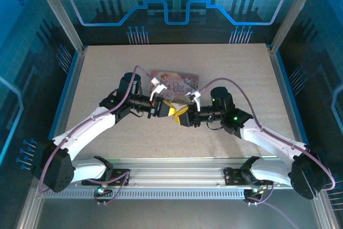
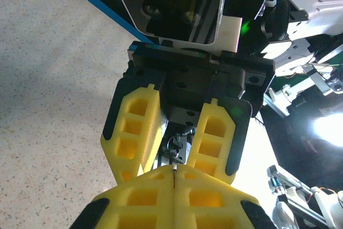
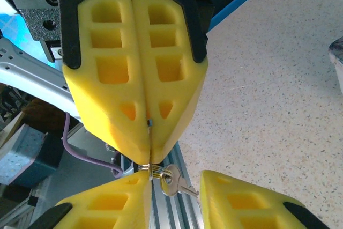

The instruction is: Unlock the padlock with the key

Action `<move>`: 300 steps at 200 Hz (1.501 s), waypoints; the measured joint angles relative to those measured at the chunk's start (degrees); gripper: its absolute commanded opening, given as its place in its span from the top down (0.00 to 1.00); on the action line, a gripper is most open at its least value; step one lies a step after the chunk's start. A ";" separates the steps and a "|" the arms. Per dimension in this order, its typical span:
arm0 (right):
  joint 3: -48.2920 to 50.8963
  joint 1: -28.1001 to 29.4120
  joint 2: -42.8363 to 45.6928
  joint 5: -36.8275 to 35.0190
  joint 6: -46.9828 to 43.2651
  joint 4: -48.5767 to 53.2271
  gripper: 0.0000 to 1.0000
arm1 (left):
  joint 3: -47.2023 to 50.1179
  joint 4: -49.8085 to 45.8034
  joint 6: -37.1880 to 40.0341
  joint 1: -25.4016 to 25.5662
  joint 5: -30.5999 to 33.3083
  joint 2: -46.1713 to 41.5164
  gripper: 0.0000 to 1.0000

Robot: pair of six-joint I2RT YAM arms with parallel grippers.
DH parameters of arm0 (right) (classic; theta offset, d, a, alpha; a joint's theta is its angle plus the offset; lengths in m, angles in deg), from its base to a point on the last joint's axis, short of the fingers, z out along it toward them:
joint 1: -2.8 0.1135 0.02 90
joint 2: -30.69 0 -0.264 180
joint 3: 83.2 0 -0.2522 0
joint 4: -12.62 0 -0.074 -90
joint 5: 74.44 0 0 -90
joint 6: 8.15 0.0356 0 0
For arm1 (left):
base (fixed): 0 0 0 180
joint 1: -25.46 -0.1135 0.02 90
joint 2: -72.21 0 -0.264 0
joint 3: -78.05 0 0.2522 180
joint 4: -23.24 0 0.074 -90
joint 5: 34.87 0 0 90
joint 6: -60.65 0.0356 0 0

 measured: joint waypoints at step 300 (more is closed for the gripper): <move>4.94 -2.29 -0.92 0.66 9.42 -15.87 1.00 | 10.75 21.53 -16.83 -1.77 5.27 -2.56 0.49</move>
